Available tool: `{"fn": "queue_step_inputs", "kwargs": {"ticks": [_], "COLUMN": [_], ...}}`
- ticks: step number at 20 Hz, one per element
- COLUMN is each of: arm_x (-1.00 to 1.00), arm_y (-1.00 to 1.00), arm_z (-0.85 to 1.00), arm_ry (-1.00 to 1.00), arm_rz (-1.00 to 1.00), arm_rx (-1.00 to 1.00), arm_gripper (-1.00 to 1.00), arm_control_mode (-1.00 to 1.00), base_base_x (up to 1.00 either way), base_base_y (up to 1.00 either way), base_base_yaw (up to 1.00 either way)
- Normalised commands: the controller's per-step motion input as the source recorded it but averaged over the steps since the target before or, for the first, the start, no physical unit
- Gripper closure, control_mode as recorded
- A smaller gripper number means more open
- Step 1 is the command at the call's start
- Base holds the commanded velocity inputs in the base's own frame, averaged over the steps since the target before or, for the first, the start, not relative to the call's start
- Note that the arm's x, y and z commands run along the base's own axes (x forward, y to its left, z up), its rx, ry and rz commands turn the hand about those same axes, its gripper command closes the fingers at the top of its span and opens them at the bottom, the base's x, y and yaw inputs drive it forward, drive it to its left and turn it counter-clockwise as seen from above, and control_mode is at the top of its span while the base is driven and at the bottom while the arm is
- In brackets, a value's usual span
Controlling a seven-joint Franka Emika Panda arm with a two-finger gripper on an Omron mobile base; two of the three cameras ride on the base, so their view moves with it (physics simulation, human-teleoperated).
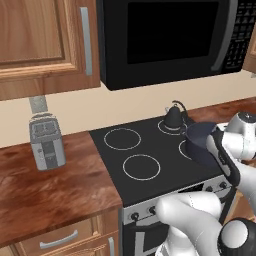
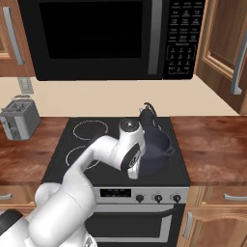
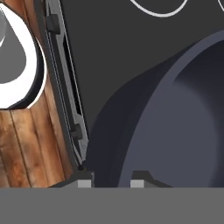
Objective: Pick the kettle from the cabinet and place it on a stove burner. Then pick the pot from the counter and place it on another stove burner. Finally, turn both burners on.
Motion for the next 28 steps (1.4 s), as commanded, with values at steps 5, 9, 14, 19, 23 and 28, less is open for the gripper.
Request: {"fn": "queue_step_inputs", "kwargs": {"ticks": [5, 9, 14, 19, 23, 28], "arm_x": [0.14, 0.2, 0.21, 0.16, 0.05, 0.11], "arm_y": [-0.08, -0.08, -0.07, -0.08, -0.06, 0.0], "arm_z": [-0.14, -0.14, -0.14, -0.11, -0.04, -0.04], "arm_ry": [-0.01, 0.0, 0.0, 0.0, 0.0, 0.0], "arm_rz": [0.0, 0.0, 0.0, 0.0, 0.0, 0.0], "arm_rx": [0.0, 0.0, 0.0, 0.0, 0.0, 0.0], "arm_gripper": [1.0, 1.0, 1.0, 1.0, 1.0, 1.0], "arm_control_mode": [-1.0, -1.0, -1.0, -1.0, -1.0, -1.0], "base_base_x": [0.0, 0.0, 0.0, 0.0, 0.0, 0.0], "base_base_y": [0.0, 0.0, 0.0, 0.0, 0.0, 0.0], "base_base_yaw": [0.0, 0.0, 0.0, 0.0, 0.0, 0.0]}}
